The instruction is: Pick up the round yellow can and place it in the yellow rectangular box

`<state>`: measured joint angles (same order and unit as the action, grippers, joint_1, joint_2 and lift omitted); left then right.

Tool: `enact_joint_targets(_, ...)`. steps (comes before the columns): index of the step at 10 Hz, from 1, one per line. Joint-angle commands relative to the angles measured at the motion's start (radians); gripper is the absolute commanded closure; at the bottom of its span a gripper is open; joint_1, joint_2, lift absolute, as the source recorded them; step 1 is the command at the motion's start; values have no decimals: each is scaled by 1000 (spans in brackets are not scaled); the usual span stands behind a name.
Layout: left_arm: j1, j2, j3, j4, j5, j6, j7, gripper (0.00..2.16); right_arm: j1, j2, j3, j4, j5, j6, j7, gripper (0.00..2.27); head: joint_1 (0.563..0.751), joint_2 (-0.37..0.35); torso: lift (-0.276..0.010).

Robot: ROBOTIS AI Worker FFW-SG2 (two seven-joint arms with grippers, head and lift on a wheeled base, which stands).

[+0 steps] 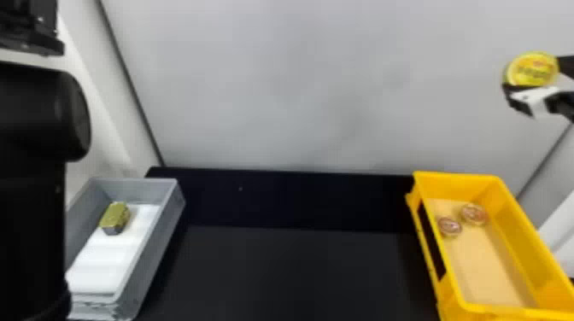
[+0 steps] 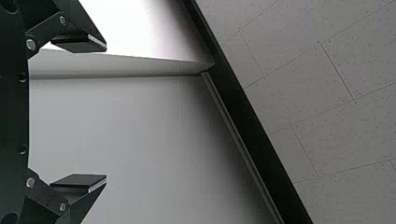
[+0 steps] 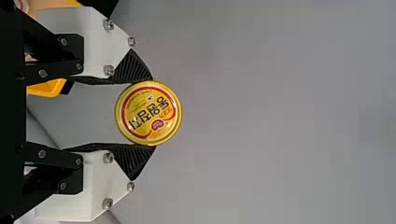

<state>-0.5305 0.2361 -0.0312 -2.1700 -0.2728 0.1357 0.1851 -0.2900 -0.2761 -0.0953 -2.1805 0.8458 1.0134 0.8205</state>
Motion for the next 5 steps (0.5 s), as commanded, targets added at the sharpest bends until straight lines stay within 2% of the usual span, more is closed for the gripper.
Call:
enact_joint_targets(1,-3,0,-1,-1,0,1,-2,266,43,-2,-98,34,-6,-7,-21,690,663,54,-10)
enact_joint_targets(5,-8,0,-3,-1,0,-1,-6,266,71,14,-242,163,-138,-46,-56,688,663,54,-10)
